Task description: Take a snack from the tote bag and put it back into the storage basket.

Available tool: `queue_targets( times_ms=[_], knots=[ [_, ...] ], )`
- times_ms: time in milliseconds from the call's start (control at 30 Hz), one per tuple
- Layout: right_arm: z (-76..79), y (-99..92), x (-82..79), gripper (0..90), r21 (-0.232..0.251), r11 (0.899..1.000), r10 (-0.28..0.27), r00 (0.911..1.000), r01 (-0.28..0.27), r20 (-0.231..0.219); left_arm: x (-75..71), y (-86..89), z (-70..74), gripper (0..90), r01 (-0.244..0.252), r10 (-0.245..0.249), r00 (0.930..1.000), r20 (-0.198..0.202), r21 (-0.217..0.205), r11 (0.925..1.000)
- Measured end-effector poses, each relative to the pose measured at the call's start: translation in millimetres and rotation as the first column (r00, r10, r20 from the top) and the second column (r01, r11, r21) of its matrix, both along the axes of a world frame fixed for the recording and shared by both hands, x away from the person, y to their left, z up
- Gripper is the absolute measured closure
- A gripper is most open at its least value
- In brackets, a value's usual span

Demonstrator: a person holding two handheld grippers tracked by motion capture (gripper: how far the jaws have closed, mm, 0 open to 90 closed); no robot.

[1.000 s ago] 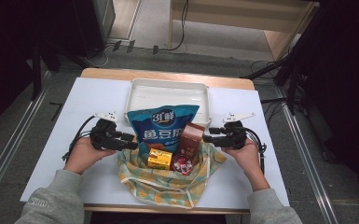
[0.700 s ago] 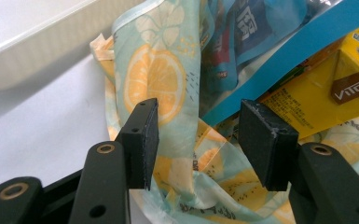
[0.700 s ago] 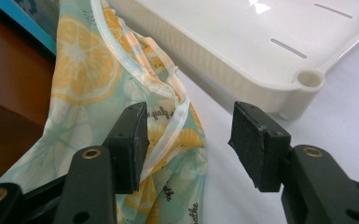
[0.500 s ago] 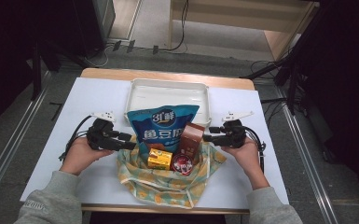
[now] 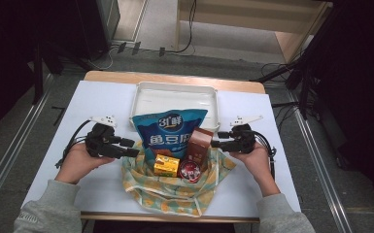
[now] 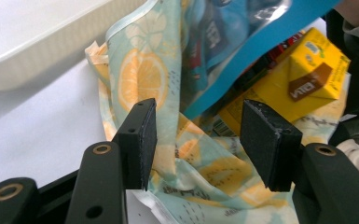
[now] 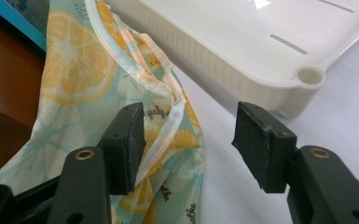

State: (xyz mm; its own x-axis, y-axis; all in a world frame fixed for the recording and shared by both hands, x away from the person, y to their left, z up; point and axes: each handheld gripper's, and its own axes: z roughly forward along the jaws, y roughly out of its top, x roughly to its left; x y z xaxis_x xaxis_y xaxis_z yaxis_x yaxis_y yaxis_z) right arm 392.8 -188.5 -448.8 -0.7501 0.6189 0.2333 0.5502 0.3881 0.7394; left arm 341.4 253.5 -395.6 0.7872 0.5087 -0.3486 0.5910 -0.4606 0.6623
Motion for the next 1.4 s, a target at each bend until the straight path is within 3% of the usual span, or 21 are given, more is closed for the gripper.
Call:
queue_targets(
  times_ms=[333,667,1400],
  knots=[
    [1.0,0.2,-0.1,44.1,0.001,1.0,-0.006,0.9999,0.006,0.011,-9.5,4.4,18.6,44.6,0.02,-0.02,0.9997,0.016,-0.007,0.9998],
    [0.1,0.3,0.6,44.1,-0.007,1.0,-0.006,1.0,0.006,0.005,-20.4,-8.2,40.4,44.2,0.067,-0.067,0.9965,0.051,-0.014,0.9976],
    [-0.5,1.7,0.5,44.3,-0.008,1.0,-0.012,0.9999,0.012,-0.002,-2.3,-31.9,71.4,47.1,0.07,-0.069,0.9943,0.081,-0.015,0.9974]
  ],
)
